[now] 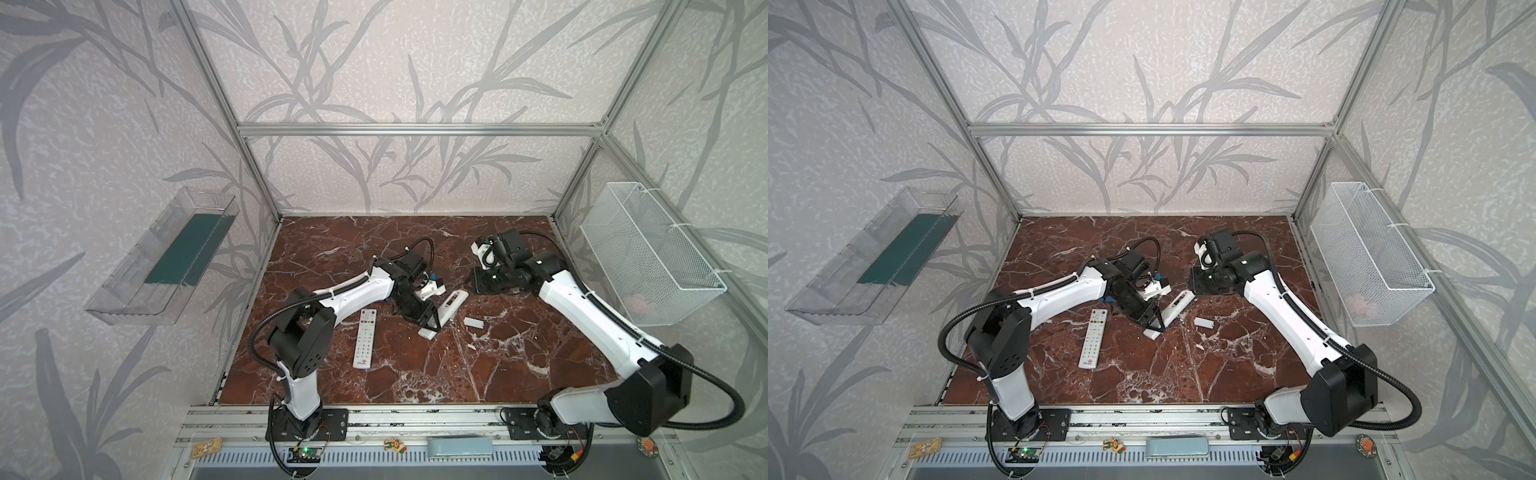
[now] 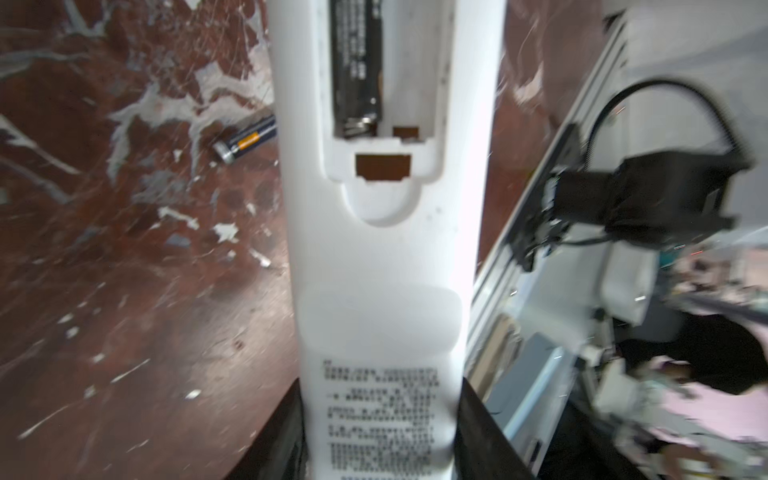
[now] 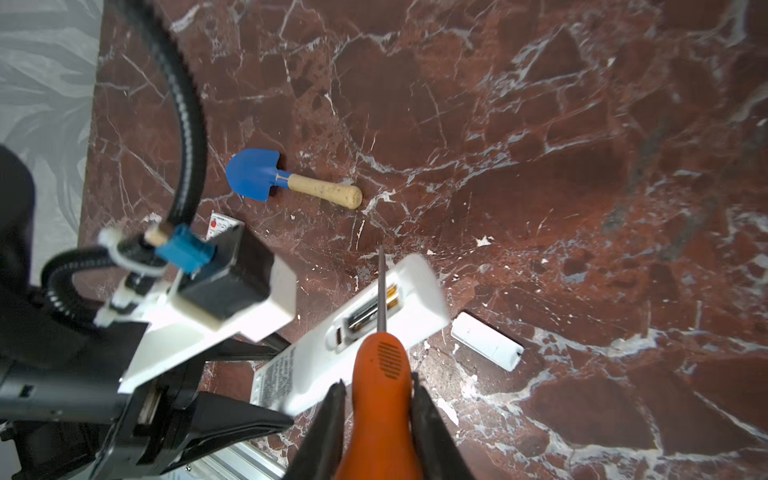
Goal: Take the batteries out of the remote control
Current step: 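Lower the remote with the left gripper while the right holds the screwdriver above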
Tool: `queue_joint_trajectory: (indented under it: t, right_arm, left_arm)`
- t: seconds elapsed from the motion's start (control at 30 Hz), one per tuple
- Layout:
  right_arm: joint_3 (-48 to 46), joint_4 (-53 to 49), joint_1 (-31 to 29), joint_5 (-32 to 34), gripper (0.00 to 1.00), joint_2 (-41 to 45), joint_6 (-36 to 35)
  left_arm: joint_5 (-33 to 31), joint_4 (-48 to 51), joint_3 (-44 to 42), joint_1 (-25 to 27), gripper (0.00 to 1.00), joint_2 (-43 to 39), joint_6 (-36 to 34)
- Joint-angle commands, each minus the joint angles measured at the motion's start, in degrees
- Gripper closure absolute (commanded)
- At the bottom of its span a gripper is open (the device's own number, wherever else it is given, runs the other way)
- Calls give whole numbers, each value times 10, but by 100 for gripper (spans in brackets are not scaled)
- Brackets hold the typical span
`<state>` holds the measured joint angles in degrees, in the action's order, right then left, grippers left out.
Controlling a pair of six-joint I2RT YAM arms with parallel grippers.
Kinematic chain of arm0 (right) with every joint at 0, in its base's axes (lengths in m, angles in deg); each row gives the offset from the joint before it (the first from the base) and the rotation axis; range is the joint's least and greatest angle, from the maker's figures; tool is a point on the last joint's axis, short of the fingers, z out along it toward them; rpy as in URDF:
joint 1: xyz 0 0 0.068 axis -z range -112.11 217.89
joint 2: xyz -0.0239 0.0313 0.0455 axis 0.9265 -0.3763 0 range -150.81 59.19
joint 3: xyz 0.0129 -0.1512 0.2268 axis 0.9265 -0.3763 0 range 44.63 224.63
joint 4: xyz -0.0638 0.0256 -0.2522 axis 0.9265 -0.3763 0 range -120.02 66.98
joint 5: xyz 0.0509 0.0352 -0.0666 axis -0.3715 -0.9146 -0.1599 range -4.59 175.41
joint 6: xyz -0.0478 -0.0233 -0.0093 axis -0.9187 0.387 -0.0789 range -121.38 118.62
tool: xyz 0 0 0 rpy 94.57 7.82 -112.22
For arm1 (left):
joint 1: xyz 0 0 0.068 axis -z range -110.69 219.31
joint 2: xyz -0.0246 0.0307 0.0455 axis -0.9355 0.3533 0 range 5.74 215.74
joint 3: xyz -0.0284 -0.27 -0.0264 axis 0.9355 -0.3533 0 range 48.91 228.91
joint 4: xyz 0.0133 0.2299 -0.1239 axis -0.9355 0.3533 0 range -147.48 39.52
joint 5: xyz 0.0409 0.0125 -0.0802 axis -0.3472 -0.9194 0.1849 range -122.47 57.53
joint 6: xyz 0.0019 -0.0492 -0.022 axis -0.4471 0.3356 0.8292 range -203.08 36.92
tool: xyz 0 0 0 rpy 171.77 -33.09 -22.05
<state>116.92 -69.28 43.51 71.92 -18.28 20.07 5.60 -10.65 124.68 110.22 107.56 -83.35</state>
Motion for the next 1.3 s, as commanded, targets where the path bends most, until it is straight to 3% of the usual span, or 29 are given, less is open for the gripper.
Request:
queue_joint_trajectory:
  t: [0.0,0.23,0.33,0.53,0.83,1.27]
  right_arm:
    - [-14,13,20,-11,100,42,11]
    - [-36,-6,37,-76,100,84,12]
    - [-40,-35,37,-97,100,97,7]
    - [-87,-54,36,-146,100,125,21]
    - [-198,10,36,-146,100,156,114]
    - [-262,45,25,-138,100,161,178]
  left_arm:
    - [-127,72,-33,23,95,-47,-180]
    - [-330,-23,-138,69,99,-100,-307]
    - [-378,-49,-149,75,100,-97,-327]
    - [-388,-56,-135,83,100,-61,-350]
    - [-349,-56,-121,89,100,-17,-358]
    - [-336,-33,-94,89,100,17,-335]
